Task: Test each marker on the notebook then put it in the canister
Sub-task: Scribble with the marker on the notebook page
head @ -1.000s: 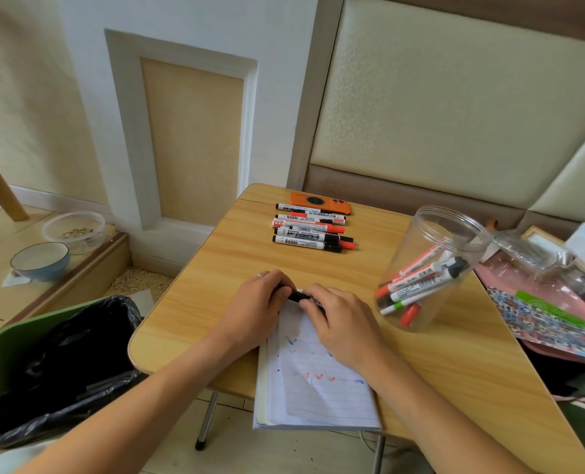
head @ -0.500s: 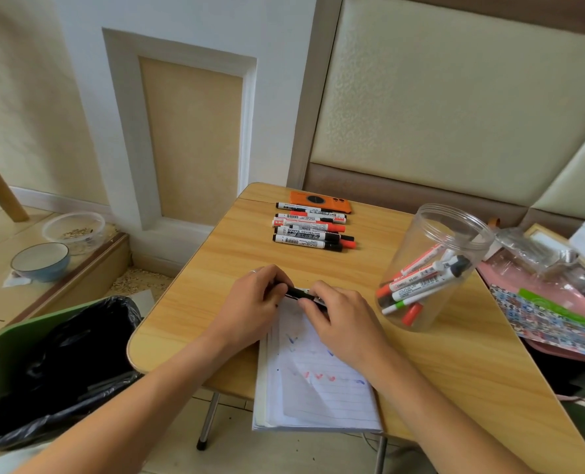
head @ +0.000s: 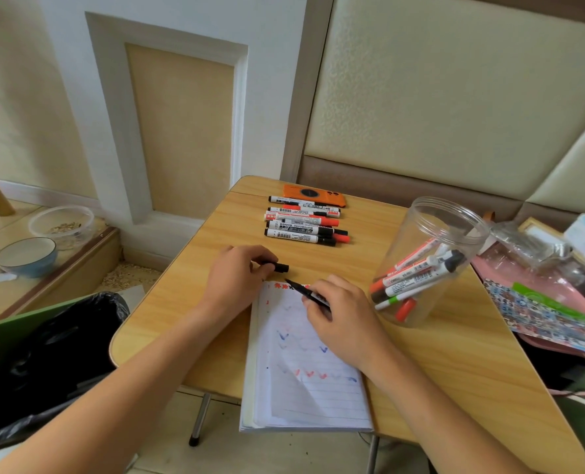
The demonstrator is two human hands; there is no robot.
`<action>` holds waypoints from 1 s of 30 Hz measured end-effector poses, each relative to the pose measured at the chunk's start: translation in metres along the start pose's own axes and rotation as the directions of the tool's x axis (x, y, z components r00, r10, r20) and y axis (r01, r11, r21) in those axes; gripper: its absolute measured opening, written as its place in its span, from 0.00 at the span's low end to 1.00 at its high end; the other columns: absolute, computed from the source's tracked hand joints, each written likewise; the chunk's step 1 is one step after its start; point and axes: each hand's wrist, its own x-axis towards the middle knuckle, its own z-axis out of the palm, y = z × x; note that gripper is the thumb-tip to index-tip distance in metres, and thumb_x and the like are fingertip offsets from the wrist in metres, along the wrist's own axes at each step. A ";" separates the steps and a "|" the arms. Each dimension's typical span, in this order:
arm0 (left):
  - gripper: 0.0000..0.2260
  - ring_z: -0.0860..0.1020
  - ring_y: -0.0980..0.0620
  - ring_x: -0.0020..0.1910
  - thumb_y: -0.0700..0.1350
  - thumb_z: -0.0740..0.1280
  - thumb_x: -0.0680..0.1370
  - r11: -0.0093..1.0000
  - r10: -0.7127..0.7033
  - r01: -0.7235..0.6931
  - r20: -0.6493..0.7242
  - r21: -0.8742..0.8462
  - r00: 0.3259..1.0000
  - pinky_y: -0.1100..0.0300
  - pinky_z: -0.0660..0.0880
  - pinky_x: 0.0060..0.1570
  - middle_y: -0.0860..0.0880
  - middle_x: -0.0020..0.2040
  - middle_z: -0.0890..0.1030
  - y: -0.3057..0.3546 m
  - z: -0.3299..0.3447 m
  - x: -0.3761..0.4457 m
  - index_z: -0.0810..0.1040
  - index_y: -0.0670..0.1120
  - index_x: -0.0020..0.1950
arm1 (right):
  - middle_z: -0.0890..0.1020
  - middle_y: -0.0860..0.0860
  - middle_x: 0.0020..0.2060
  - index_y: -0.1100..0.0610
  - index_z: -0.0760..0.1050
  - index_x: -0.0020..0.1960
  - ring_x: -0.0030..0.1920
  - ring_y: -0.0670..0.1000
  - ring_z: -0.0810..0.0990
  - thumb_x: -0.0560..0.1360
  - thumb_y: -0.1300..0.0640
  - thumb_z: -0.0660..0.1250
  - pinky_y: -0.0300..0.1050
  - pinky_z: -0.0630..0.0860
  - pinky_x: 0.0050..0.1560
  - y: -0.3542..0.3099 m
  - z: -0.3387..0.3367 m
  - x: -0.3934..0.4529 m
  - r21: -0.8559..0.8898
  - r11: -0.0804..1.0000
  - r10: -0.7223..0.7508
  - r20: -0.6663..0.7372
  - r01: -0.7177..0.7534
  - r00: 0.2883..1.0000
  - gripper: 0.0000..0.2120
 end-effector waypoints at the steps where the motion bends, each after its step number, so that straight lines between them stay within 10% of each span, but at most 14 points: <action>1: 0.07 0.73 0.53 0.47 0.46 0.70 0.79 1.000 0.010 -0.010 -0.003 0.022 1.000 0.58 0.66 0.42 0.58 0.46 0.81 -0.001 0.003 0.001 0.84 0.56 0.55 | 0.73 0.45 0.41 0.54 0.78 0.47 0.41 0.46 0.74 0.81 0.54 0.65 0.42 0.69 0.39 0.000 0.000 0.000 0.002 1.000 0.001 0.001 -0.001 1.000 0.07; 21: 0.13 0.71 0.55 0.56 0.55 0.68 0.78 0.967 0.252 -0.254 0.050 0.033 0.966 0.57 0.71 0.56 0.55 0.57 0.75 0.008 -0.008 -0.038 0.77 0.52 0.61 | 0.75 0.47 0.38 0.51 0.77 0.40 0.40 0.45 0.75 0.82 0.52 0.66 0.40 0.68 0.39 0.002 -0.009 0.006 0.105 0.991 0.076 0.037 -0.079 0.996 0.11; 30: 0.22 0.61 0.56 0.71 0.59 0.66 0.78 0.957 0.253 -0.280 0.251 0.076 0.934 0.55 0.59 0.66 0.56 0.71 0.67 0.007 -0.005 -0.048 0.68 0.59 0.71 | 0.80 0.58 0.51 0.50 0.74 0.57 0.36 0.56 0.86 0.84 0.65 0.60 0.49 0.84 0.38 -0.004 -0.025 0.008 0.600 0.757 0.313 0.016 -0.259 0.950 0.11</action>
